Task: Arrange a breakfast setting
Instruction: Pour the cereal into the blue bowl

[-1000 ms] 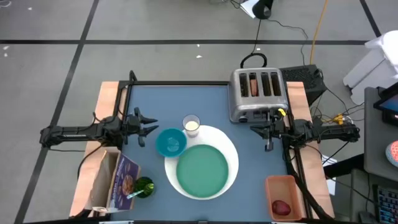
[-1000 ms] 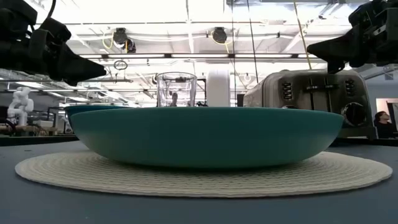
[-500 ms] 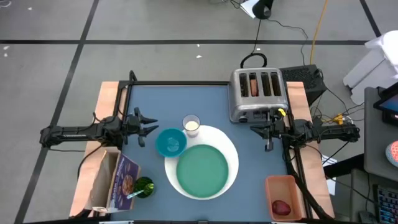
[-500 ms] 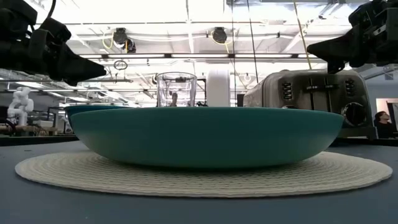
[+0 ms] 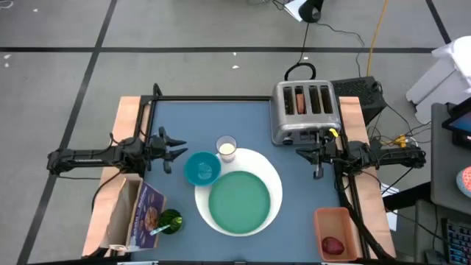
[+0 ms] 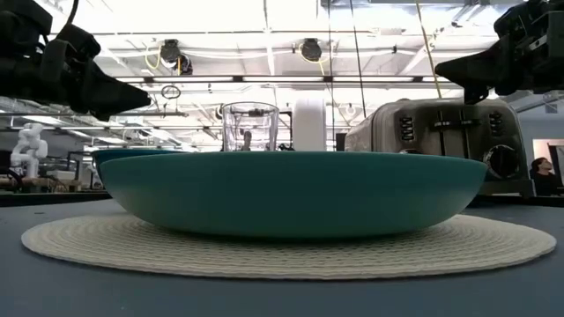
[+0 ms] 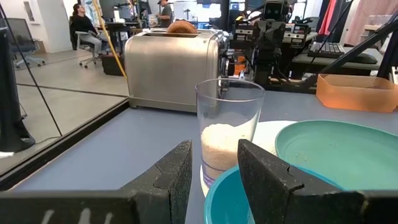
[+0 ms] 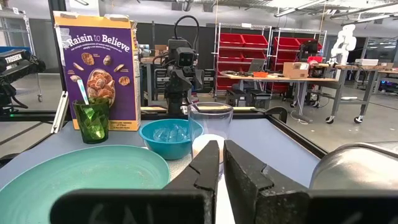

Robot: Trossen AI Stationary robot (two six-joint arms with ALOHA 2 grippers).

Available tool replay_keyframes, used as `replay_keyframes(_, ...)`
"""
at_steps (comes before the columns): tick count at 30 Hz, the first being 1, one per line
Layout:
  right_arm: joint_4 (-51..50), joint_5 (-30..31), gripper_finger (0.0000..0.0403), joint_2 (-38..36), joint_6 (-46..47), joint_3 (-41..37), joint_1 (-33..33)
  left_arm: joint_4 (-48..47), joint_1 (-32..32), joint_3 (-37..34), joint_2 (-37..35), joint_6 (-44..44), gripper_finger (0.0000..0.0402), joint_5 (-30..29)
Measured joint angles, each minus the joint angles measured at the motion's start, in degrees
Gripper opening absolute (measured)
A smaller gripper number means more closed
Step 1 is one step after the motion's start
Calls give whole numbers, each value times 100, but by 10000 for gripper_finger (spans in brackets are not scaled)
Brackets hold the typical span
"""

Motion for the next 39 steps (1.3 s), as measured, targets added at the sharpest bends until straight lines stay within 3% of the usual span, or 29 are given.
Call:
replay_keyframes(6, 1, 0, 18, 0, 0, 2, -1, 416, 2, -2, 1, 2, 136, -3)
replay_keyframes(15, -1, 0, 18, 0, 0, 0, 0, 3368, 0, 24, -1, 46, 136, -55)
replay_keyframes(18, 0, 0, 18, 0, 0, 1, 0, 3456, 0, 417, 0, 154, 136, -374)
replay_keyframes(26, 1, 0, 18, 2, 0, 2, -2, 760, 1, 2932, 848, -103, 136, -958)
replay_keyframes(39, 3, 0, 18, 2, 2, 2, 0, -4938, -76, 7755, 3671, -2883, 136, -993)
